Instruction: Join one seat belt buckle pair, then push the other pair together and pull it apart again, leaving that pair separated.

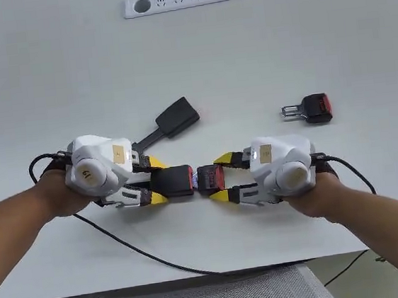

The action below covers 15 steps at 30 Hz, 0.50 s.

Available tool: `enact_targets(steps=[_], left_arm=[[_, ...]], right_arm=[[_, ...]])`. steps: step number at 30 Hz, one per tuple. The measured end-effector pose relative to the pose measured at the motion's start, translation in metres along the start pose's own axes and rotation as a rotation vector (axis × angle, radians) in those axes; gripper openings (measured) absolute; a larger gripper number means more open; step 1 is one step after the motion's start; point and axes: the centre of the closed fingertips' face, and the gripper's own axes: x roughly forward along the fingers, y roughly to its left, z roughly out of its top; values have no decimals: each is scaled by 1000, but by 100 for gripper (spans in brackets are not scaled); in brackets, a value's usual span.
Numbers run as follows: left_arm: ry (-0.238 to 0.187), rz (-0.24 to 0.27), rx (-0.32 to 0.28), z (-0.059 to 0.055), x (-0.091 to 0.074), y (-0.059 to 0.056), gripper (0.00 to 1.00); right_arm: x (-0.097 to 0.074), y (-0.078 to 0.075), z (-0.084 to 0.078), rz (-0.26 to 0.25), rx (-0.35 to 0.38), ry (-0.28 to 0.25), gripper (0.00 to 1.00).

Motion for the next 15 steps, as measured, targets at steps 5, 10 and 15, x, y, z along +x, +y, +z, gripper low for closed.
enact_targets(steps=[5, 10, 15], left_arm=[[5, -4, 16, 0, 0, 0, 32], [9, -8, 20, 0, 0, 0, 32], [9, -6, 20, 0, 0, 0, 32]], right_arm=[[0, 0, 0, 0, 8, -1, 31], [-1, -1, 0, 0, 9, -3, 31], [0, 0, 0, 1, 10, -5, 31]])
